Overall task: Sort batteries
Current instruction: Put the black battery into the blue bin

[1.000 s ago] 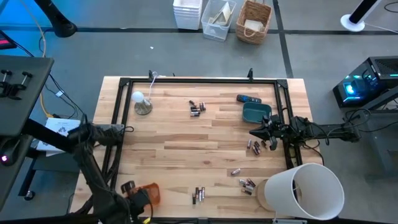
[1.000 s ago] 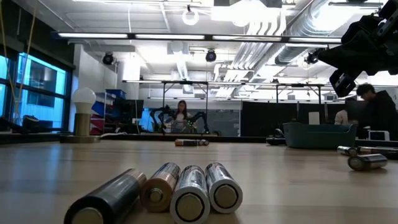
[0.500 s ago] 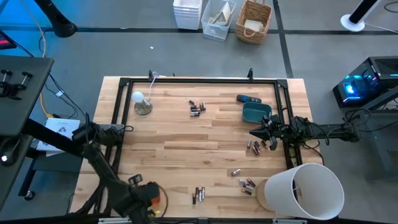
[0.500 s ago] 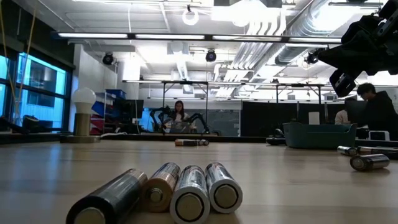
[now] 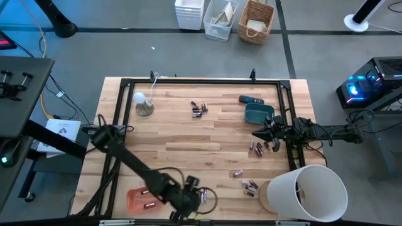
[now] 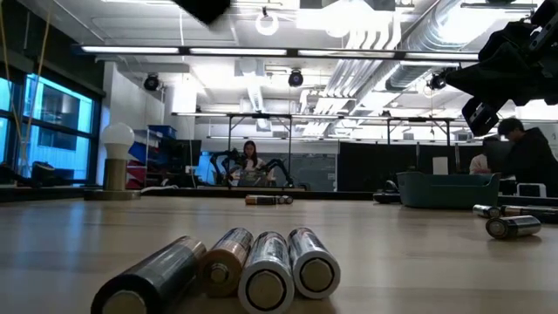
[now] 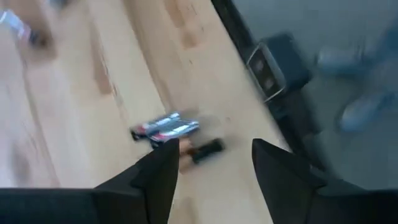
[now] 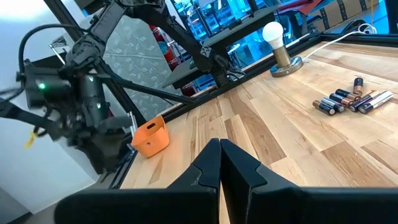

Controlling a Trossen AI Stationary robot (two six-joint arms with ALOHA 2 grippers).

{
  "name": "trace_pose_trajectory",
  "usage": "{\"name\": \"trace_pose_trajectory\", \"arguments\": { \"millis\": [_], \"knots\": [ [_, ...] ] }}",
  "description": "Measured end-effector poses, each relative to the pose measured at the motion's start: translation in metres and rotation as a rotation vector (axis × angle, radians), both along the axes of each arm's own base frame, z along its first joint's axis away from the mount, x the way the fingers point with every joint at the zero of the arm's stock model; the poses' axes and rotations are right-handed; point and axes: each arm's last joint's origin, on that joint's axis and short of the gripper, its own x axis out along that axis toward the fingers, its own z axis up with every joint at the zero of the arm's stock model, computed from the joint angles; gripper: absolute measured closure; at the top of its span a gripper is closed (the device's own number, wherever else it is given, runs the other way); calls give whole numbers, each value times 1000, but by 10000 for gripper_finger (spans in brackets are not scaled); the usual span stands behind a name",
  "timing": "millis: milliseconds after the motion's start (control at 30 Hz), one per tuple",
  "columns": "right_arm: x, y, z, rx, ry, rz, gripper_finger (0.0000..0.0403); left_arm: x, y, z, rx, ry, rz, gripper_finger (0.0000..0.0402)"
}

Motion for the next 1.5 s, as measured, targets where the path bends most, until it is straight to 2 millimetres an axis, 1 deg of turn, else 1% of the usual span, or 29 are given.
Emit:
{"name": "trace_pose_trajectory", "arguments": {
  "millis": [100, 200, 267, 333, 433, 533, 667, 733, 800, 933, 967, 1100, 1200, 1300, 1333, 1400, 1500],
  "knots": [
    [0, 0, 0, 0, 0, 0, 402, 12, 0, -17, 81, 3, -249, 196],
    [0, 0, 0, 0, 0, 0, 402, 13, -7, -34, 174, -4, -495, 195],
    [0, 0, 0, 0, 0, 0, 402, 13, -10, -44, 237, -12, -610, 195],
    [0, 0, 0, 0, 0, 0, 402, 15, -11, -56, 300, -12, -675, 195],
    [0, 0, 0, 0, 0, 0, 402, 20, -6, -70, 348, 7, -697, 195],
    [0, 0, 0, 0, 0, 0, 402, 25, 0, -74, 350, 11, -688, 195],
    [0, 0, 0, 0, -1, 0, 402, 29, 7, -76, 296, 41, -698, 203],
    [0, 0, 0, 0, -1, 0, 402, 30, 9, -77, 273, 57, -706, 224],
    [0, 0, 0, 0, 0, 0, 402, 30, 10, -78, 265, 71, -709, 259],
    [0, 0, 0, 0, 0, 0, 402, 28, 11, -79, 235, 98, -721, 361],
    [0, 0, 0, 0, 0, 0, 402, 28, 11, -79, 226, 104, -708, 372],
    [0, 0, 0, 0, 0, 0, 402, 27, 12, -81, 200, 139, -631, 372],
    [0, 0, 0, 0, 0, 0, 402, 25, 13, -74, 157, 165, -548, 372],
    [0, 0, 0, 0, 0, 0, 402, 18, 19, -58, 86, 229, -472, 372],
    [0, 0, 0, 0, 0, 0, 402, 17, 20, -46, 64, 209, -454, 372],
    [0, 0, 0, 0, 0, 0, 402, 15, 26, -15, 31, 143, -432, 372],
    [0, 0, 0, 0, -1, 0, 402, 13, 40, 27, 1, 5, -404, 372]
  ]
}}
